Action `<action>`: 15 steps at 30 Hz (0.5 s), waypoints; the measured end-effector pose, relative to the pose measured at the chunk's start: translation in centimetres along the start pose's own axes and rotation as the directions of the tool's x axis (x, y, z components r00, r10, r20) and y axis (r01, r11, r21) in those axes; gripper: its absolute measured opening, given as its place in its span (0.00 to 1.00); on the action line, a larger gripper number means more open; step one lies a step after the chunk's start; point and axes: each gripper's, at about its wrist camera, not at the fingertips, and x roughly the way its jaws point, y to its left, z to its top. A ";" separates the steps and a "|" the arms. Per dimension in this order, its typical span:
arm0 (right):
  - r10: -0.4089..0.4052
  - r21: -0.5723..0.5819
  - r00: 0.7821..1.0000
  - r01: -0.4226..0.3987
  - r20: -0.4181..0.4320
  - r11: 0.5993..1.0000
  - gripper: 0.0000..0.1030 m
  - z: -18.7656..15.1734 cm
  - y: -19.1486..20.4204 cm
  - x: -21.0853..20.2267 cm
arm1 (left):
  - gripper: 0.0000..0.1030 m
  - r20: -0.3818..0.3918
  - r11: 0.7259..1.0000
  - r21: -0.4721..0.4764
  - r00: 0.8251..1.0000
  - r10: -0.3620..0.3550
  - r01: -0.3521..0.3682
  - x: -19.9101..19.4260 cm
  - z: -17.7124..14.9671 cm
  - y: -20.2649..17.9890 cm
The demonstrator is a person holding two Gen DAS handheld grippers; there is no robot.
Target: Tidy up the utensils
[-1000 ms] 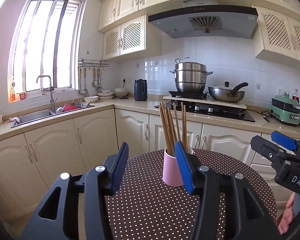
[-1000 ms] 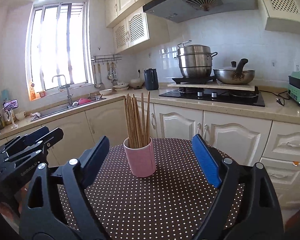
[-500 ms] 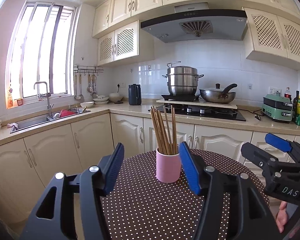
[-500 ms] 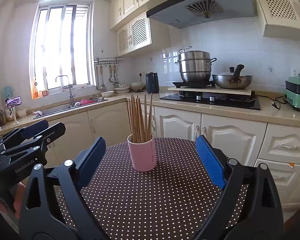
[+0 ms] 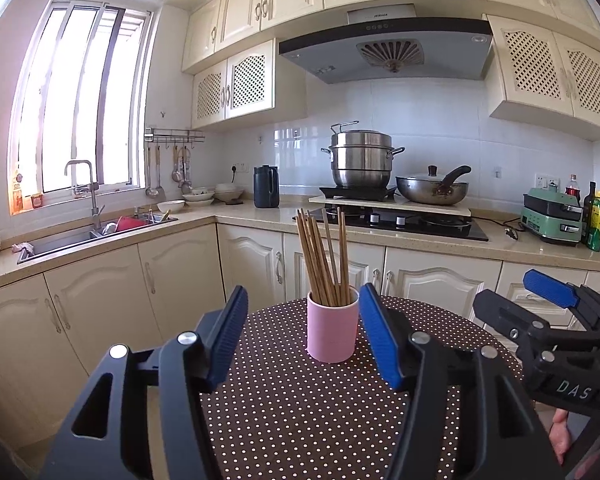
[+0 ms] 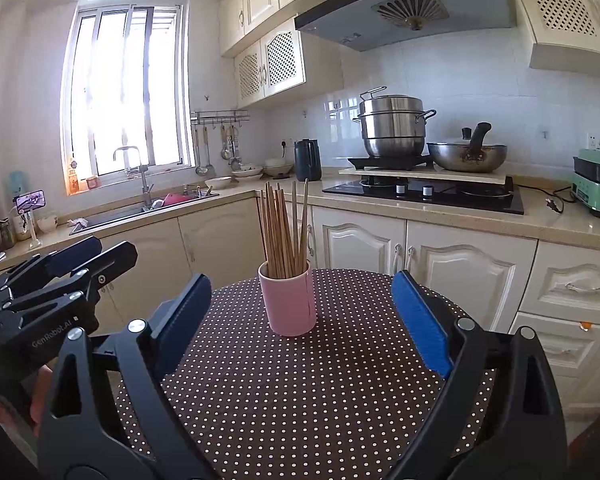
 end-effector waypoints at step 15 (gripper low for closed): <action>-0.002 0.024 1.000 0.002 0.003 1.000 0.89 0.0 -0.3 -0.2 | 0.57 0.008 1.000 -0.020 1.000 0.022 -0.022 0.0 0.0 0.3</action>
